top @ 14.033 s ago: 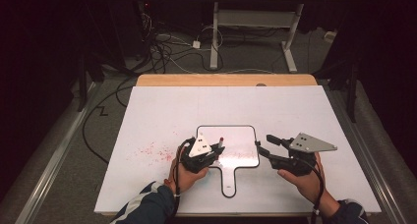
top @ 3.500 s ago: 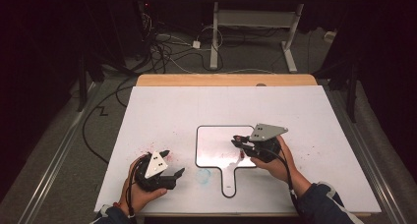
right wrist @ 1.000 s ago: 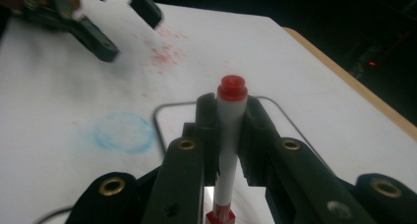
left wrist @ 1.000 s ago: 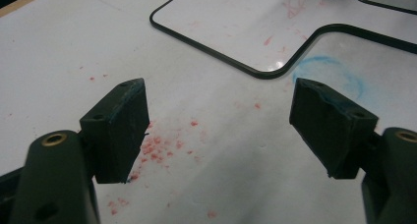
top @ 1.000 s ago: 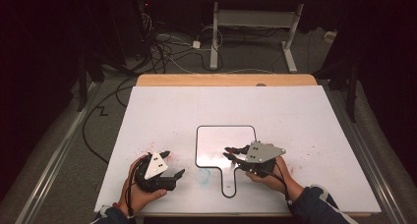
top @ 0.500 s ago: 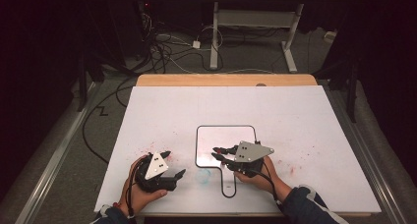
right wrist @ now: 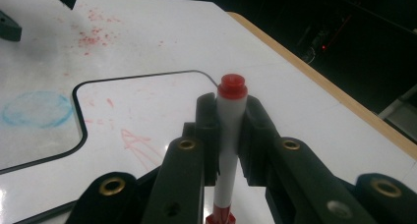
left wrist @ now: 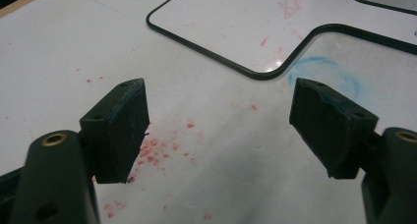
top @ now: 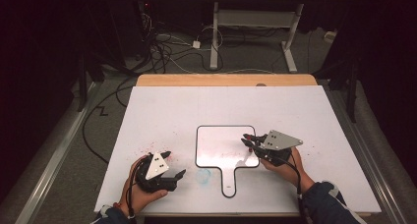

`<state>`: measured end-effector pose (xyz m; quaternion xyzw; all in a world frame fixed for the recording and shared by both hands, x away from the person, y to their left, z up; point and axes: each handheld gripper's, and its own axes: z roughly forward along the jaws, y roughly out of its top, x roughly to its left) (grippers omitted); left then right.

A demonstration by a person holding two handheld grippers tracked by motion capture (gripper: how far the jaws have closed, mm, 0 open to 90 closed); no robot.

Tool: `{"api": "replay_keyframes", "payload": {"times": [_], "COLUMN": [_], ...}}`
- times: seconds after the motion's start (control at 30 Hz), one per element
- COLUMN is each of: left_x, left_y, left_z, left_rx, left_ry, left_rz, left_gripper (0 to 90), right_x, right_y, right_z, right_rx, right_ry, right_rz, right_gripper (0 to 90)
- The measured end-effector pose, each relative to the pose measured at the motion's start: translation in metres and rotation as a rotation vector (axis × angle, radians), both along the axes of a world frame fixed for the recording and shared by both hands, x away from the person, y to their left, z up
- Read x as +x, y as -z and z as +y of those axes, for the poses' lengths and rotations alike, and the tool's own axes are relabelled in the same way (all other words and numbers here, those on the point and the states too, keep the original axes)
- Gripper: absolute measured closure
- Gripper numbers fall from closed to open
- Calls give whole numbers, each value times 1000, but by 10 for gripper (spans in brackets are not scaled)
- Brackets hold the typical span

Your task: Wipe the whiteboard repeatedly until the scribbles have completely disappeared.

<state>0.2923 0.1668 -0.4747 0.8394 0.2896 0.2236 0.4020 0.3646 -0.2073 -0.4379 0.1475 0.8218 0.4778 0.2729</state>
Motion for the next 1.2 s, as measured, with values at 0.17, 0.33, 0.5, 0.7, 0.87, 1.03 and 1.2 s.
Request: {"api": "replay_keyframes", "payload": {"times": [0.17,0.33,0.5,0.7,0.87,1.03,1.2], "left_x": [1,1,1,1,0,0,0], "left_y": [0,1,0,0,0,0,0], "left_z": [0,1,1,2,4,4,2], "left_rx": [-2,-4,-9,-11,-16,-18,-12], "left_ry": [3,3,3,5,6,5,6], "left_rz": [3,3,2,2,2,2,3], "left_gripper": [221,221,221,221,221,221,221], "right_x": [2,0,-3,-5,-8,-7,-2], "right_y": [3,5,6,-1,5,9,9], "right_z": [11,34,57,86,99,89,65], "right_rx": [48,88,102,139,90,74,69], "right_ry": [-30,-93,-150,-220,-251,-245,-206], "right_rz": [34,58,63,56,55,40,18], "right_gripper": [814,814,814,814,814,815,815]}}
